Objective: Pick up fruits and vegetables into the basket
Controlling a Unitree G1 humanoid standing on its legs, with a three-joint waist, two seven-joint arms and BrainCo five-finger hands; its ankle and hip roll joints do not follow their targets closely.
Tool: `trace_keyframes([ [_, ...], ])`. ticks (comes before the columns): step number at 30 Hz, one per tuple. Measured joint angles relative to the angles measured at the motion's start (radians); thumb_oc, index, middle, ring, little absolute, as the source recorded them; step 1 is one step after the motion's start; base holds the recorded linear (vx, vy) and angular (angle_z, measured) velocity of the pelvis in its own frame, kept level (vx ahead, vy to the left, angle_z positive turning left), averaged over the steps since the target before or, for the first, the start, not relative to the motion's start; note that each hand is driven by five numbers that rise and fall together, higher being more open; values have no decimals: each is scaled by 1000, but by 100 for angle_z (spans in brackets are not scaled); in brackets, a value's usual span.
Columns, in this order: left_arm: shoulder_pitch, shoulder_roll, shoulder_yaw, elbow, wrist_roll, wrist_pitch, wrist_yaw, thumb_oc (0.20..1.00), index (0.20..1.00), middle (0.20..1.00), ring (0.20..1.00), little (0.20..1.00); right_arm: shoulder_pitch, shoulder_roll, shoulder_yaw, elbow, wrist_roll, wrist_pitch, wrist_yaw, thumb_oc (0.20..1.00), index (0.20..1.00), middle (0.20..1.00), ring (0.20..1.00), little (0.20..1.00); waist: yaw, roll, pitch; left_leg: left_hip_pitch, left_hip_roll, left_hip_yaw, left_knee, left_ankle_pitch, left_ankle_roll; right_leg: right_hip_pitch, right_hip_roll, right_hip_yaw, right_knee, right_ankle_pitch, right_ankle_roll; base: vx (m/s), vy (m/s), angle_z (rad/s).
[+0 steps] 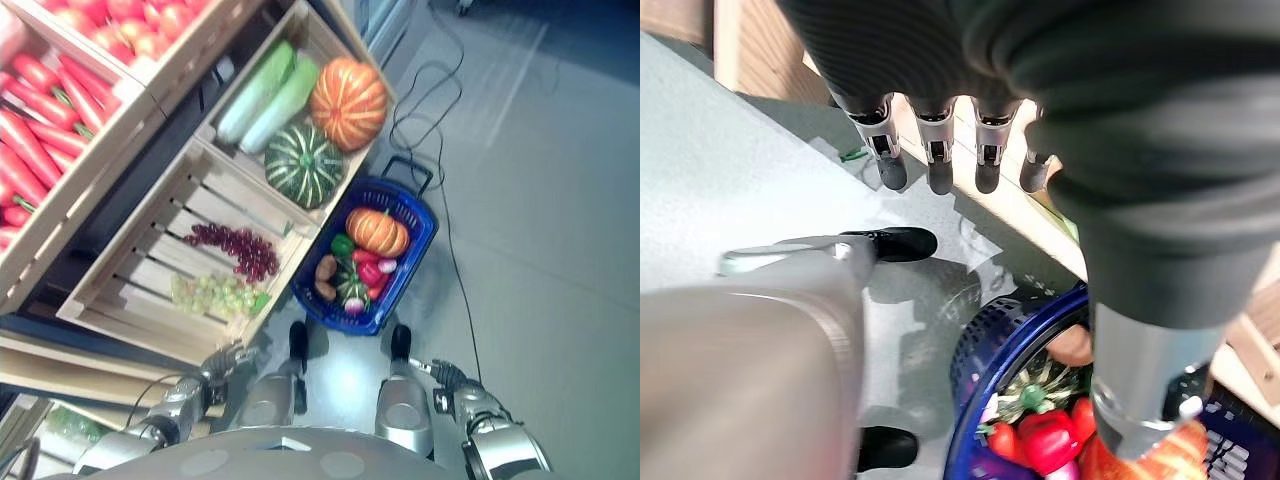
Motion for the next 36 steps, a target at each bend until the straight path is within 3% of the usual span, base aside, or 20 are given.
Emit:
trace_keyframes([
  [15,-198,42,-23,-190,-175,-193,88,1000,1000,1000,1000,1000,-158,-64,1,-2,103,-9,-1,1000,1000,1000,1000,1000,12,-4,202,-133,-5,-31,75,13,3,-110,-6,-18,76,-5,-1,-107,-18,6],
  [19,-241,82,-28,-263,-181,-255,181,1000,1000,1000,1000,1000,-168,-64,0,-2,121,-8,-13,1000,1000,1000,1000,1000,15,-11,214,-197,-6,-44,127,11,6,-200,-17,-15,193,-55,-7,-32,-3,4],
  [24,-256,110,-28,-329,-57,-333,409,1000,1000,1000,1000,1000,-168,-65,1,-2,150,-8,-17,1000,1000,1000,1000,1000,22,-12,214,-264,-22,-44,180,3,17,-318,-42,19,350,-107,-12,0,0,0],
  [30,-303,166,-61,-341,241,-321,686,1000,1000,1000,1000,1000,-174,-64,16,-9,151,-7,-17,1000,1000,1000,1000,1000,22,-28,223,-331,-26,-43,222,2,16,-399,-40,54,417,-119,-15,0,0,-1],
  [36,-385,238,-73,-292,466,-190,824,1000,1000,1000,1000,1000,-198,-65,22,-10,160,-9,-16,1000,1000,1000,1000,1000,0,-46,232,-358,-27,-42,243,0,18,-426,-38,66,427,-119,-15,2,0,-1],
])
